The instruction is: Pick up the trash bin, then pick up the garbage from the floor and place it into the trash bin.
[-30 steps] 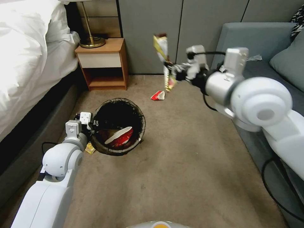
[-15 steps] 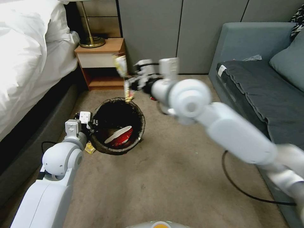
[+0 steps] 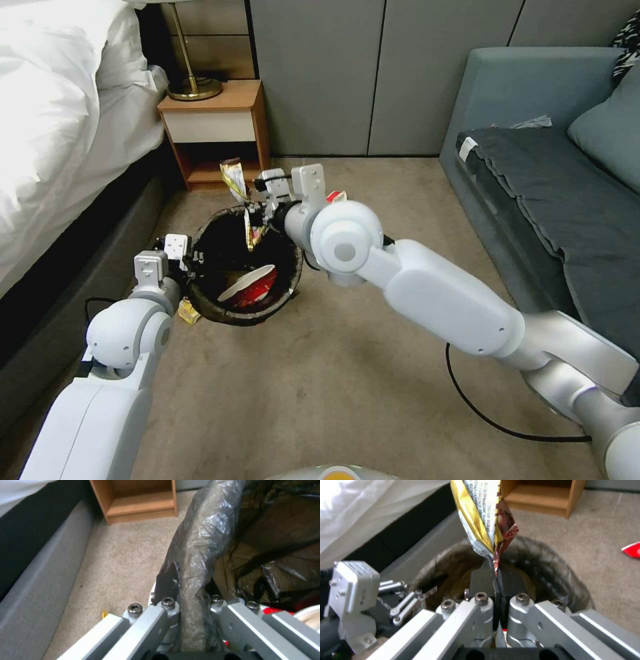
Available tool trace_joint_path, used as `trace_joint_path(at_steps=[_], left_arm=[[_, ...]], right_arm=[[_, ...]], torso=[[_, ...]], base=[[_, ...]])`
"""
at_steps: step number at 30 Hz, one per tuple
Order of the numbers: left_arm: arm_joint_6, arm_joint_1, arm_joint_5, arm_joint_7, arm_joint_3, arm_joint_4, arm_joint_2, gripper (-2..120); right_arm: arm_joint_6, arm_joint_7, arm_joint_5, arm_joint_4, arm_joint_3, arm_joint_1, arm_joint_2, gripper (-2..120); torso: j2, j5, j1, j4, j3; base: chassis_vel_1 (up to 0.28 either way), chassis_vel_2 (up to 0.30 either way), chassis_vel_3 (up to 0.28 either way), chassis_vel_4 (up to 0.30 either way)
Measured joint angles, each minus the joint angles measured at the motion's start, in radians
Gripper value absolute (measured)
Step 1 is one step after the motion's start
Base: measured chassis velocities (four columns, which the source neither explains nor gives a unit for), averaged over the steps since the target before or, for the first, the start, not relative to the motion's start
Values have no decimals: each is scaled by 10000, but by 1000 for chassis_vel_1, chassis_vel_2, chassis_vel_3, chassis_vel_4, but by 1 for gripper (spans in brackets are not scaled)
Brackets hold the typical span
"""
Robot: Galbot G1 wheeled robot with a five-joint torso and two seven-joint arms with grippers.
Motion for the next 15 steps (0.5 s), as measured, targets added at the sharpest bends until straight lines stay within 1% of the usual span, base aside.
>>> trace_joint_path(at_steps=[5, 6, 7, 8, 11, 12, 13, 14, 15], left_arm=[[1, 1, -2, 0, -3, 1, 29, 0], [0, 3, -3, 0, -9, 1, 39, 0], [0, 12, -4, 0, -20, 2, 59, 0], [0, 12, -4, 0, -20, 2, 59, 0], [0, 24, -3, 2, -11, 11, 51, 0], [0, 24, -3, 2, -11, 11, 51, 0], [0, 27, -2, 1, -2, 12, 43, 0], [1, 27, -1, 5, 8, 12, 30, 0], [1, 27, -1, 5, 8, 12, 30, 0]], right_arm=[[-146, 61, -157, -25, -44, -202, 25, 0], [-152, 64, -182, -25, -45, -234, 14, 3], [-155, 83, -186, -25, -24, -321, -8, 12], [-155, 83, -186, -25, -24, -321, -8, 12], [-128, 123, -181, -20, 87, -489, -23, 25], [-128, 123, -181, -20, 87, -489, -23, 25], [-123, 126, -179, -20, 105, -518, -26, 28], [-118, 126, -175, -17, 130, -557, -28, 35], [-118, 126, -175, -17, 130, -557, -28, 35]], torso=[[0, 0, 0, 1, 0], [0, 0, 0, 1, 0], [0, 0, 0, 1, 0], [0, 0, 0, 1, 0], [0, 0, 0, 1, 0], [0, 0, 0, 1, 0], [0, 0, 0, 1, 0], [0, 0, 0, 1, 0], [0, 0, 0, 1, 0]], base=[[0, 0, 0, 0], [0, 0, 0, 0], [0, 0, 0, 0], [0, 0, 0, 0], [0, 0, 0, 0], [0, 0, 0, 0], [0, 0, 0, 0], [0, 0, 0, 0], [0, 0, 0, 0]])
